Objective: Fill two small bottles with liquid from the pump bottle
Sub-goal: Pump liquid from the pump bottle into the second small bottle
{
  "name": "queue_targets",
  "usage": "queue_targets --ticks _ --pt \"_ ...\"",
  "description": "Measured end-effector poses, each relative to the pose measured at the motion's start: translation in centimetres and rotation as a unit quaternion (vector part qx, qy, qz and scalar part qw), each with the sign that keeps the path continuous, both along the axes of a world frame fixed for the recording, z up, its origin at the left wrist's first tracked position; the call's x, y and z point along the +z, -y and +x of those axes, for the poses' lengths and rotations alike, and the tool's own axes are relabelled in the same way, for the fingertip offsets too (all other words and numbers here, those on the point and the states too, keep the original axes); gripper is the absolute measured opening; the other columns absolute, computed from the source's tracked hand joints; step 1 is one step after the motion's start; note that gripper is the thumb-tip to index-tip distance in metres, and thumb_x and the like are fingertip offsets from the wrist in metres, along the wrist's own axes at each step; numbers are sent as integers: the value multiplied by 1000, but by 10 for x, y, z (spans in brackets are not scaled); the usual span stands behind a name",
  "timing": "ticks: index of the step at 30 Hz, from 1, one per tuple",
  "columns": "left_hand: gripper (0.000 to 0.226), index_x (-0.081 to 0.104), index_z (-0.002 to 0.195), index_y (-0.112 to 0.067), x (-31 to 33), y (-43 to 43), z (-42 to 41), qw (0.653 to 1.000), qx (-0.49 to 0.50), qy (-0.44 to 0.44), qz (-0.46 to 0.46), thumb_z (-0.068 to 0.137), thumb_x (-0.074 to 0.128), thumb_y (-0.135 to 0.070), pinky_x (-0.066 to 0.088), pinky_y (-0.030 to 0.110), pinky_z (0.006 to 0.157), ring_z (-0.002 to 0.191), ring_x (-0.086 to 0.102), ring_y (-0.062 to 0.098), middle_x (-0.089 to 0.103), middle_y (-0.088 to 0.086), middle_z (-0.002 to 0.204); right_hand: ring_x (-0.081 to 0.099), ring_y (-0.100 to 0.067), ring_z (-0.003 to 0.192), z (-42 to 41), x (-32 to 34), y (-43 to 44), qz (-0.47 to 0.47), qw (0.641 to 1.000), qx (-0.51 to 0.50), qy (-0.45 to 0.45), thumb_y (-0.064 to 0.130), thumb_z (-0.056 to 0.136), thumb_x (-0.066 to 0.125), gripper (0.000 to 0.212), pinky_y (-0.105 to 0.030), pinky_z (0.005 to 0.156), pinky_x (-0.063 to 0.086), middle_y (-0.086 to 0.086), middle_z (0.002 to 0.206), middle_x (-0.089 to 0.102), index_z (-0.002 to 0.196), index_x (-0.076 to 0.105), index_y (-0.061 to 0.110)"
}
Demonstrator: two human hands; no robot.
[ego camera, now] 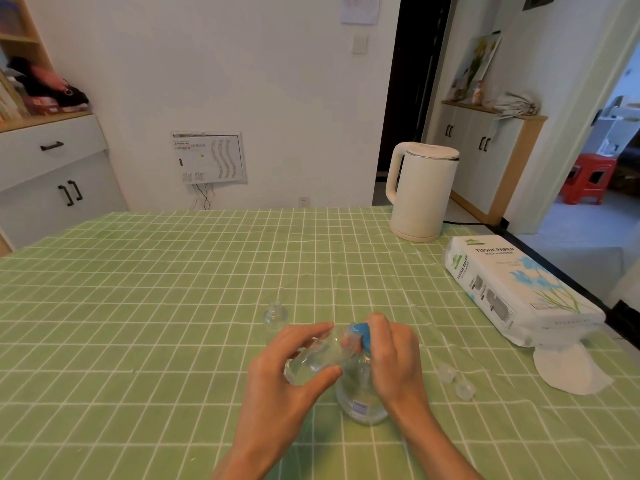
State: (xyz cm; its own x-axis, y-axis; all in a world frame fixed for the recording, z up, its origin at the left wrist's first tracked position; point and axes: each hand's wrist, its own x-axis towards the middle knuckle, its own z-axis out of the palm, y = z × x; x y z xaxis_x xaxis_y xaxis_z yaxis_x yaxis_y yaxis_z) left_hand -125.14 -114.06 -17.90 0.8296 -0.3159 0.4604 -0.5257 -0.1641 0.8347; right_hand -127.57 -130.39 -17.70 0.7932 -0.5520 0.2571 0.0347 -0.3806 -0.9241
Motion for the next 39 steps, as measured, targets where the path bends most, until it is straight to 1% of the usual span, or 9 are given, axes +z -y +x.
queue_targets --ticks 3,7,15,17,19,21,26,34,39 --pt "58 72 118 -44 1 0 0 1000 0 -6 -4 75 92 -13 49 14 91 109 69 10 75 -18 115 69 -44 74 0 -5 2 9 1000 1 -9 65 83 29 82 -57 79 58 -18 68 73 65 70 -4" --pt "56 72 119 -44 4 1 0 1000 -4 -6 -7 75 91 -14 48 12 91 110 69 9 75 -19 115 70 -44 75 1 -7 1 13 1000 -6 -15 78 87 23 97 -56 84 58 -23 69 72 66 71 -3" --pt "55 72 118 -42 6 1 -1 1000 0 -5 -5 75 91 -13 47 11 91 109 68 8 74 -19 114 76 -21 71 0 -4 1 24 1000 -7 0 72 87 26 85 -47 84 60 5 68 80 62 78 11" --pt "55 73 118 -41 5 1 -1 1000 2 -4 1 75 91 -12 47 9 90 109 68 8 74 -19 114 68 -15 60 1 -2 1 18 1000 -6 4 64 85 29 72 -45 73 56 9 61 76 54 71 14" --pt "54 73 117 -40 5 1 -1 1000 4 -4 6 75 91 -11 46 9 90 108 68 7 74 -20 113 46 -11 48 0 0 0 -2 1000 -8 9 58 80 32 56 -45 60 44 11 46 59 46 53 18" --pt "54 73 117 -40 4 0 -1 1000 3 -6 6 75 91 -11 47 8 89 108 68 7 74 -19 113 37 -13 48 -1 1 0 -14 1000 -13 7 56 78 33 52 -47 58 40 6 42 47 46 44 17" --pt "54 73 118 -39 4 1 -2 1000 -3 -17 -4 75 91 -12 48 11 90 108 69 9 75 -18 113 66 -41 69 0 -4 2 7 1000 -4 -13 67 85 27 84 -56 78 57 -16 66 72 67 71 -2" --pt "53 73 117 -39 7 2 -2 1000 -4 -19 -12 75 91 -12 47 11 91 109 69 8 75 -18 114 74 -36 76 -1 -5 0 10 1000 -14 -11 80 87 22 96 -53 85 60 -19 73 77 69 77 4" --pt "53 73 117 -39 6 2 -2 1000 -4 -14 -6 76 91 -13 47 10 91 109 69 9 75 -18 115 71 -32 69 0 -2 1 16 1000 -9 -10 69 86 26 83 -49 77 59 -6 65 77 61 74 5"
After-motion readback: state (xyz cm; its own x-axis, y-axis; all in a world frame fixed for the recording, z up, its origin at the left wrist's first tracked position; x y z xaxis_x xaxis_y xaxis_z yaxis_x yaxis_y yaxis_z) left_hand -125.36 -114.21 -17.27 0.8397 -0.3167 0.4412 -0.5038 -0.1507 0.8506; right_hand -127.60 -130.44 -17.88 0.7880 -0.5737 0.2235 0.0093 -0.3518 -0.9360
